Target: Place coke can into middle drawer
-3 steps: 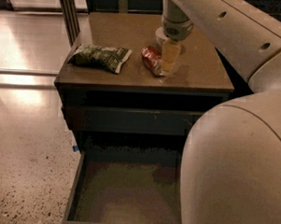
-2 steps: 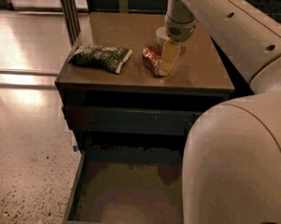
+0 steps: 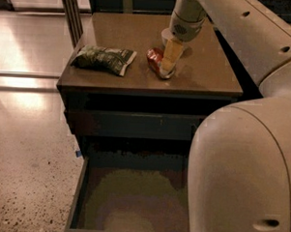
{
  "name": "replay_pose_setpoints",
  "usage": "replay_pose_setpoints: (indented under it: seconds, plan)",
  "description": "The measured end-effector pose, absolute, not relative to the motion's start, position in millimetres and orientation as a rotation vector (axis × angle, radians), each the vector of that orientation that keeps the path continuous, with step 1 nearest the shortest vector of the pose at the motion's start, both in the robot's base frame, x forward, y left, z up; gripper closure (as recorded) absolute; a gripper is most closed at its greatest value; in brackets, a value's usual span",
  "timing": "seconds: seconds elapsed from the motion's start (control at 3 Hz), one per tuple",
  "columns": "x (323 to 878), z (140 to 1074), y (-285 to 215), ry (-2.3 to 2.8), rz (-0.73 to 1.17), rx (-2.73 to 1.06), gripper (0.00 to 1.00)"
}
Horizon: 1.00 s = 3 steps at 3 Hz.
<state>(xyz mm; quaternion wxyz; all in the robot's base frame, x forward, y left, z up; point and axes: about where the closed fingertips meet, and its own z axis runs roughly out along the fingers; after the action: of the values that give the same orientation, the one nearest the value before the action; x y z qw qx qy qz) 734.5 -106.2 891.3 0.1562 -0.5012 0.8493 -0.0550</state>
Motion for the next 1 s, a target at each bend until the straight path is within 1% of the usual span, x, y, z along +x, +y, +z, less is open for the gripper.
replay_pose_setpoints:
  seconds: [0.33, 0.67, 1.0]
  plan:
    - [740.4, 881.7, -99.1, 2.417, -0.008, -1.376, 0.0]
    - [752.1, 862.0, -73.4, 2.376, 0.216, -1.334, 0.0]
    - [752.1, 861.7, -73.2, 2.376, 0.217, -1.335, 0.0]
